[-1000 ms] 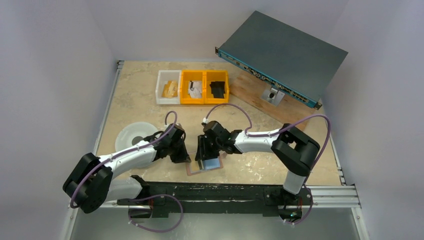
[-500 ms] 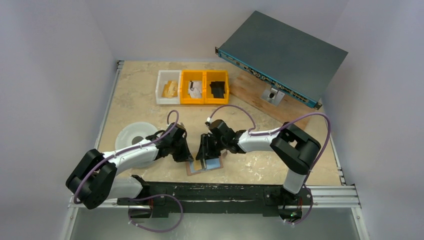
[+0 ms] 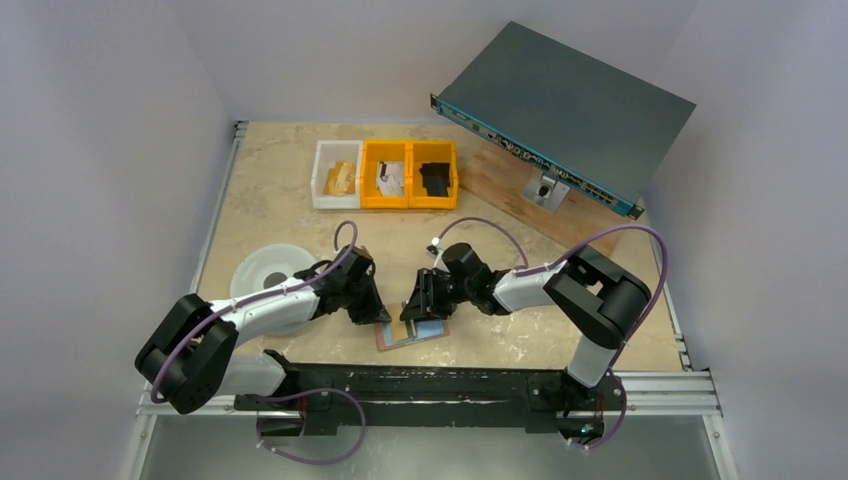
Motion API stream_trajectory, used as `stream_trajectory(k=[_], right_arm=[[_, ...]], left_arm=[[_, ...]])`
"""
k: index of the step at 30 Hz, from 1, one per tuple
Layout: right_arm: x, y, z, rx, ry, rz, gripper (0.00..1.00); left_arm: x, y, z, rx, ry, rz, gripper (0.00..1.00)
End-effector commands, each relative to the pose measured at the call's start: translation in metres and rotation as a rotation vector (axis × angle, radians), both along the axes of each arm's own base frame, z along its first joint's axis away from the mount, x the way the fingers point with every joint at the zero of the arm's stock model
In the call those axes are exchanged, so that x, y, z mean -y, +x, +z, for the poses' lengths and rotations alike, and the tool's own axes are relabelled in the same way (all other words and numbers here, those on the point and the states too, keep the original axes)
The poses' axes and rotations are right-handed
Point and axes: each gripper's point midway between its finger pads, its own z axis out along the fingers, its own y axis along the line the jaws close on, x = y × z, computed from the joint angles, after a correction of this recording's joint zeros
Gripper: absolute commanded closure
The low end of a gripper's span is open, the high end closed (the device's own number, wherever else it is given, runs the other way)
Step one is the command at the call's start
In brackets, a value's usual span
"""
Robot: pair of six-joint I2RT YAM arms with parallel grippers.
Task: Take the credit cards out of the card holder
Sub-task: Remove the credit card from the card holder.
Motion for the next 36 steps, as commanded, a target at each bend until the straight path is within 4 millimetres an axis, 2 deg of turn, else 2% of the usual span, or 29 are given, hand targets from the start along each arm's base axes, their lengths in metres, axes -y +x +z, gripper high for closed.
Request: stream_trajectory(k=[1, 10, 12, 18, 25, 34, 36], right_arm=[[-0.001, -0.002, 0.016, -0.012, 0.103, 0.012, 0.63], [0.004, -0.002, 0.022, -0.021, 0.152, -0.005, 0.64], [0.004, -0.003, 0.021, -0.026, 0.16, -0.007, 0.68], [0.005, -0.003, 0.02, -0.043, 0.179, -0.021, 0.86], [0.012, 0.003, 0.018, -0.038, 0.17, -0.056, 0.96], [0.028, 0.008, 0.01, -0.02, 0.111, -0.098, 0.97], [0.028, 0.008, 0.01, -0.015, 0.111, -0.094, 0.93]], left_arm=[[-0.029, -0.018, -0.028, -0.074, 0.144, 0.033, 1.0], [-0.029, -0.017, -0.028, -0.071, 0.142, 0.037, 1.0], [-0.028, -0.017, -0.028, -0.071, 0.142, 0.034, 1.0], [-0.029, -0.018, -0.029, -0.073, 0.141, 0.035, 1.0], [-0.035, -0.018, -0.028, -0.069, 0.165, 0.049, 1.0], [-0.039, -0.018, -0.028, -0.069, 0.185, 0.062, 1.0], [-0.039, -0.017, -0.028, -0.066, 0.184, 0.062, 1.0]])
